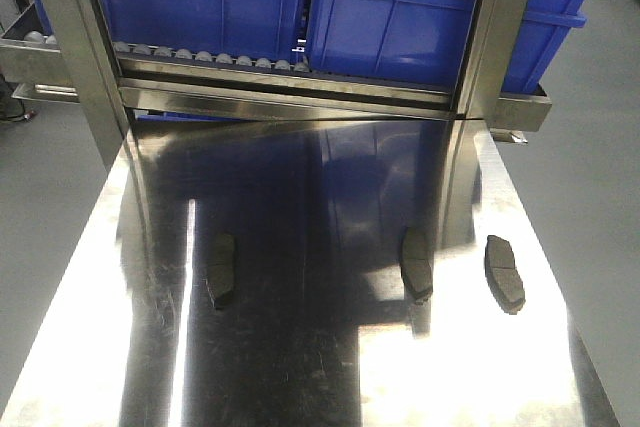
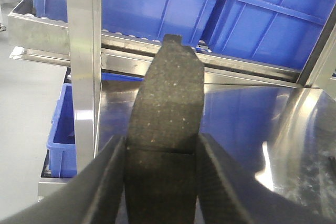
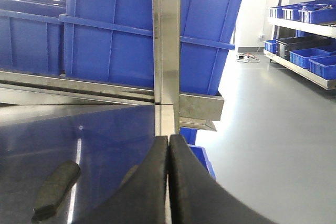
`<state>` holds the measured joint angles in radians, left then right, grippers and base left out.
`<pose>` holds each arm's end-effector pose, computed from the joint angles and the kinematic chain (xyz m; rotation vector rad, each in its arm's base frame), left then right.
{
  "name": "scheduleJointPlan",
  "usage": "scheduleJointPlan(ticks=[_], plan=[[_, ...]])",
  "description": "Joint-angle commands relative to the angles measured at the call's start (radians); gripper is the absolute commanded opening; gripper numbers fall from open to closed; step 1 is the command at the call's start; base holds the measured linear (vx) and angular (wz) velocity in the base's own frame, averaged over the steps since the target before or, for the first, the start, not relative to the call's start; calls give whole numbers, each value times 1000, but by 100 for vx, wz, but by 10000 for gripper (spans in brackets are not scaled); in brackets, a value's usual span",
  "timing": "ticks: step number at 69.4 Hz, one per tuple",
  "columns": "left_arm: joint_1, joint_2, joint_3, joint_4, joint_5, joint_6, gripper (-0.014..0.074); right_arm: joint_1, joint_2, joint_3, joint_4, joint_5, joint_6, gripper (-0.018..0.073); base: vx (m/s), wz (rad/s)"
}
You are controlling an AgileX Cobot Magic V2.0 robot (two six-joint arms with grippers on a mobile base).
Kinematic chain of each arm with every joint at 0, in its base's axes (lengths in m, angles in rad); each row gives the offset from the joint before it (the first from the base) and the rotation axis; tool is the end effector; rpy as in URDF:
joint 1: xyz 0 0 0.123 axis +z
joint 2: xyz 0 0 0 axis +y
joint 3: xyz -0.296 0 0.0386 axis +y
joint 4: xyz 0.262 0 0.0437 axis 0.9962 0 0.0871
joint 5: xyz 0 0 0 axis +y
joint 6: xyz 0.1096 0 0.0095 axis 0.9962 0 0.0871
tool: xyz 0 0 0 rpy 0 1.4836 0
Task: Move and align brake pads A on conveyor
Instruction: 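Lift the brake pad with the left gripper and raise it clear, then move the right gripper over the outermost brake pad on its side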
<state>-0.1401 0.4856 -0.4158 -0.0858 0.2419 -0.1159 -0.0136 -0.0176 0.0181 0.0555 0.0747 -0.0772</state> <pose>0.1263 -0.0201 0.2961 -0.0385 1.8016 -0.2610 0.0754 -0.0006 0.2012 -0.0097 1.5587 -0.0247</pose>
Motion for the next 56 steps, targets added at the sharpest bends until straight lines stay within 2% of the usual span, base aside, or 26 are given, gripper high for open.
scheduleJointPlan(ticks=[1,16,33,50,56], plan=[[-3,-2,-30,-3,-100,-6,-6,-3,2,-72,13,-52,-13,-9,0,0],[-3,-2,-30,-3,-99,-6,-6,-3,202,-234,8,-9,-14,-9,0,0],[-3,-2,-30,-3,-97,-6,-6,-3,541,-481,20,237,-41,-9,0,0],[-3,-2,-30,-3,-97,-6,-6,-3,712,-507,64,246,-39,-9,0,0],[-3,-2,-30,-3,-97,-6,-6,-3,742,-508,53,260,-39,-8,0,0]])
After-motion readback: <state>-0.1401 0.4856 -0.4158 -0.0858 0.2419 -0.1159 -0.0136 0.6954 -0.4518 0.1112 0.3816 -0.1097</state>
